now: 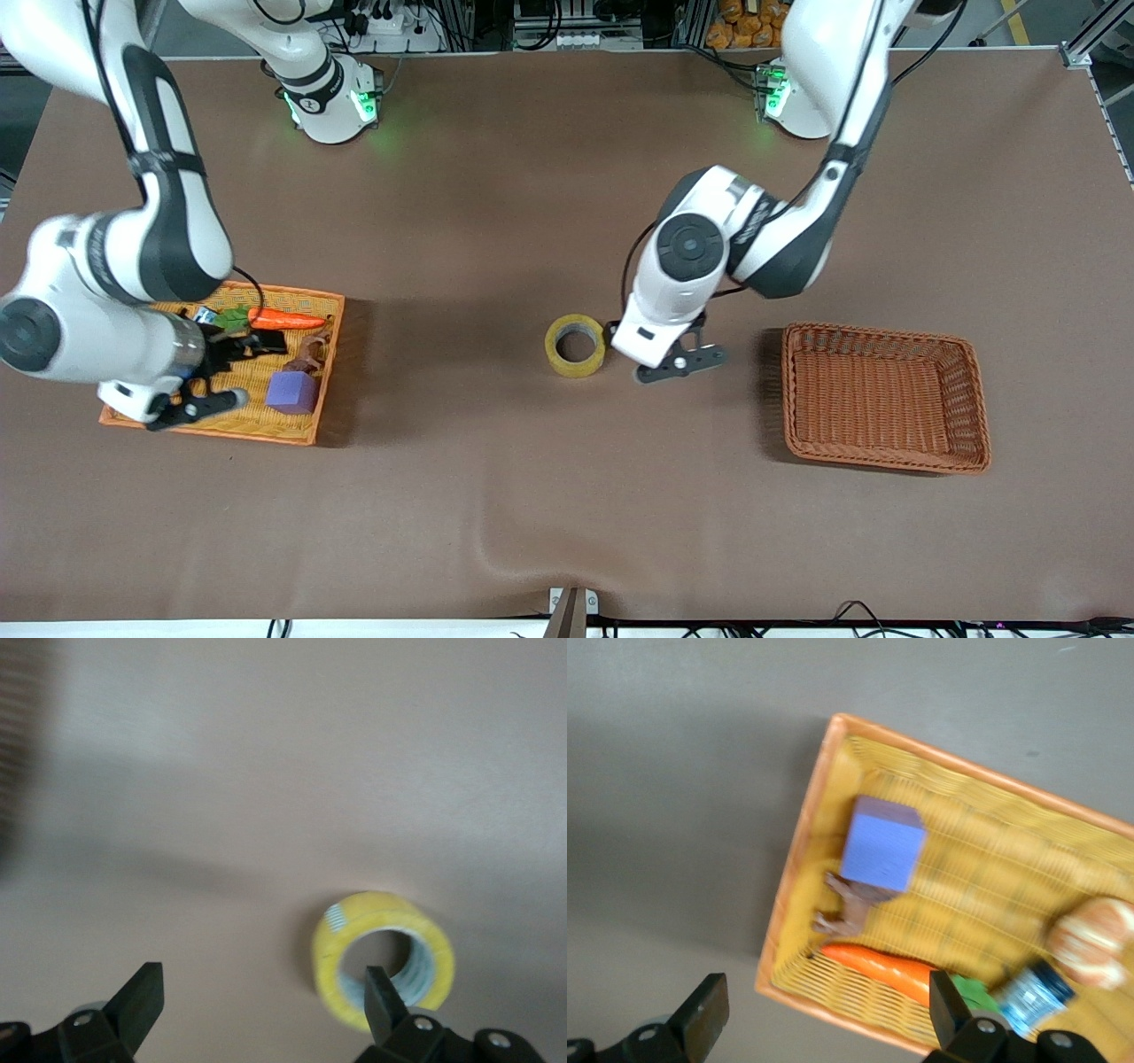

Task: Transfer tape with both arms
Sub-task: 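Grasp the tape roll with the left gripper while the right gripper withdraws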

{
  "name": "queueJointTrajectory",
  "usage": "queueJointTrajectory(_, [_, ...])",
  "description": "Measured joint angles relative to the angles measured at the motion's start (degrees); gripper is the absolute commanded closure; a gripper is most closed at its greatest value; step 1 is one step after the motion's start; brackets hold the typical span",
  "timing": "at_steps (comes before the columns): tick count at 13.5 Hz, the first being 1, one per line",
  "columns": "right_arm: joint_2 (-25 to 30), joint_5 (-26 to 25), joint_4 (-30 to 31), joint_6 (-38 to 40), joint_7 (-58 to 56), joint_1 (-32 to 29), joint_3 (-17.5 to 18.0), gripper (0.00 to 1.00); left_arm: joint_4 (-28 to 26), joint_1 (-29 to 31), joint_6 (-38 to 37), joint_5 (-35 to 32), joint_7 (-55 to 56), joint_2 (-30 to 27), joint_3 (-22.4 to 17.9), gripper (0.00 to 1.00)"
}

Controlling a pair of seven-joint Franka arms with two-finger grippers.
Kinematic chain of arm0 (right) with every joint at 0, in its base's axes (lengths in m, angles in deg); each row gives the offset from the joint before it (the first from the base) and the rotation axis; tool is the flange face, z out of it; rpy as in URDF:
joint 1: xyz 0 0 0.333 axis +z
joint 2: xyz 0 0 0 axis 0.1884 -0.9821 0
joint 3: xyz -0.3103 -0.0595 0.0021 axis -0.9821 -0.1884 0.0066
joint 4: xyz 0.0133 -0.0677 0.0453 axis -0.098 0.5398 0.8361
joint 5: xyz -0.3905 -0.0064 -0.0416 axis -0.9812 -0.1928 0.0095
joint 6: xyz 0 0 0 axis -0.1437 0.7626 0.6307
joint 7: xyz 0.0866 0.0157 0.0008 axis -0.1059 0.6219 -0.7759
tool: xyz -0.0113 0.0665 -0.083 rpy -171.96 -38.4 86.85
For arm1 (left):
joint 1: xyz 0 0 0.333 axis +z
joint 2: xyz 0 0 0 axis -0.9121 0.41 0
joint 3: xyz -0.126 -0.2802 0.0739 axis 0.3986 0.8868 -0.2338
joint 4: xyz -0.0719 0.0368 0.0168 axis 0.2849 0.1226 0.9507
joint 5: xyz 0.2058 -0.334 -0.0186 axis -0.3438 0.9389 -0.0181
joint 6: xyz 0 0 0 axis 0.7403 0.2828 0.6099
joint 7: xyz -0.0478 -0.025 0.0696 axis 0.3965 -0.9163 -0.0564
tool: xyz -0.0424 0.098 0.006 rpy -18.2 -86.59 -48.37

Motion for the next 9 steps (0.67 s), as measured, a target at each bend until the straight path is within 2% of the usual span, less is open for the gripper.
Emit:
queueJointTrajectory(4, [9.85,-0.90,0.99,3.01,-0.16,-2.63,-0.17,0.00,0.39,-3.20,8.27,0.05,10.38,6.22,0.07,0.00])
queueJointTrajectory(9, [22.70,-4.60,1.81,9.00,1.82,-4.00,-0.52,0.00,-1.55,-5.26,8.28,0.06,12.70,7.51,0.04,0.00])
